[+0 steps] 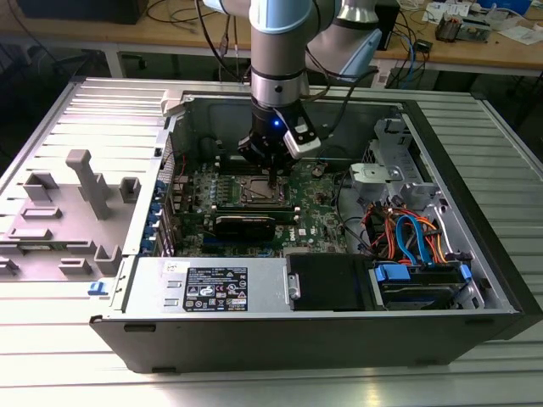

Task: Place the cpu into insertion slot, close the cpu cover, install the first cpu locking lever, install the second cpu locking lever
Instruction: 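Install the second cpu locking lever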

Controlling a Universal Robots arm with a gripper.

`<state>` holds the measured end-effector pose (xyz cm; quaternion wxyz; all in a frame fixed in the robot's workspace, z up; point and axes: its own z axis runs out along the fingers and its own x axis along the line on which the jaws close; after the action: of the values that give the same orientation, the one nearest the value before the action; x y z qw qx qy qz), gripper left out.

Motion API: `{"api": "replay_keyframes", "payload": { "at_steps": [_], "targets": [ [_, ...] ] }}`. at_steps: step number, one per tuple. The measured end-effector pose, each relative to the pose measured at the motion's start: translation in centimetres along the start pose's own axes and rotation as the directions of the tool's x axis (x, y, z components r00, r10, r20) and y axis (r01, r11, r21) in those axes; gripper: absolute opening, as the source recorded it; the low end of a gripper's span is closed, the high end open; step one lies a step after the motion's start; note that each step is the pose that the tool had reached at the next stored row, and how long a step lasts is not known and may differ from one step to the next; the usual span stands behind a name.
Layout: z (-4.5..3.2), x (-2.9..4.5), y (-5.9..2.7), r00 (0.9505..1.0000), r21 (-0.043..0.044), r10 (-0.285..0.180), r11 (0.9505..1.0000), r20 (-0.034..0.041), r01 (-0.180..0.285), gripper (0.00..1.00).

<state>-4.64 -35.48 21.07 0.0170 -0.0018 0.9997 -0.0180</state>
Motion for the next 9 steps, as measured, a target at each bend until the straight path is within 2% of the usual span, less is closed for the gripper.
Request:
{"api": "replay_keyframes", "payload": {
  "at_steps": [3,9],
  "targets": [
    [-0.97,-0.03,-0.07,1.0000,0.0002,0.000,1.0000,-0.0001,0.000,0.11],
    [-0.96,-0.03,-0.06,1.0000,0.0012,0.000,1.0000,0.0000,0.000,0.11]
  ]
}}
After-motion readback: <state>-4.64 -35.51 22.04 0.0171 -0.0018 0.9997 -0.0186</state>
